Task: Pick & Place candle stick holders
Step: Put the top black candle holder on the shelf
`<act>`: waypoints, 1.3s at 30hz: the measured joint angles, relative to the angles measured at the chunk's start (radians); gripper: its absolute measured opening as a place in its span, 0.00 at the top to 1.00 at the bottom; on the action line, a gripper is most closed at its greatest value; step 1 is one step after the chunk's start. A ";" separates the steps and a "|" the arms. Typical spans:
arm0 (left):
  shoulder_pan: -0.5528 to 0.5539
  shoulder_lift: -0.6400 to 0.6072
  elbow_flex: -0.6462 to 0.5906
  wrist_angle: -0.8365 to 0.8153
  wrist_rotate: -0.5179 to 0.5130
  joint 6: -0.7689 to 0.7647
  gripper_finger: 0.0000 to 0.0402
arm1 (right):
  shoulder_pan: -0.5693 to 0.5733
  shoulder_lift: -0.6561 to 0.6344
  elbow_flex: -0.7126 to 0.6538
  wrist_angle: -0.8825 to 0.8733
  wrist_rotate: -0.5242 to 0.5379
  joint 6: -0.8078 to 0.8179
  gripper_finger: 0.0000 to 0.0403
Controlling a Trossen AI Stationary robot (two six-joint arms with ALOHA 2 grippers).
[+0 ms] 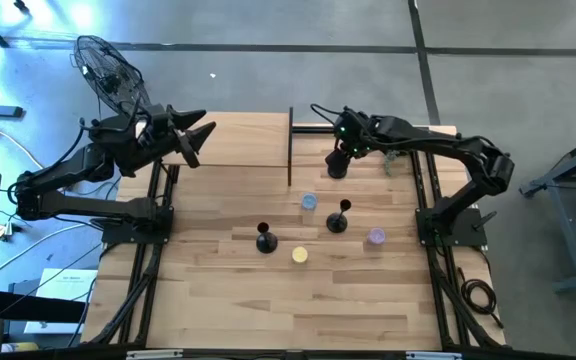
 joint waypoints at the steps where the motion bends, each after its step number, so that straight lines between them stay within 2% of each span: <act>1: 0.000 0.000 0.000 0.000 0.000 0.000 0.42 | 0.000 -0.001 0.000 0.002 0.000 0.000 0.39; 7: 0.000 0.000 0.000 0.000 0.004 0.000 0.42 | 0.000 -0.003 0.000 0.007 0.004 0.008 0.41; 21: 0.000 0.000 0.000 0.000 0.007 0.028 0.42 | 0.000 -0.003 0.002 0.002 0.016 0.017 0.71; 29: 0.000 0.000 0.000 0.001 0.007 0.028 0.42 | -0.003 -0.003 0.002 -0.004 0.017 -0.009 0.71; 36: 0.000 0.000 0.000 0.001 0.007 0.028 0.42 | -0.003 -0.023 0.002 -0.019 0.026 -0.012 0.82; 39: 0.000 0.000 0.000 0.001 0.007 0.032 0.42 | -0.003 -0.059 0.002 -0.019 0.027 -0.021 0.89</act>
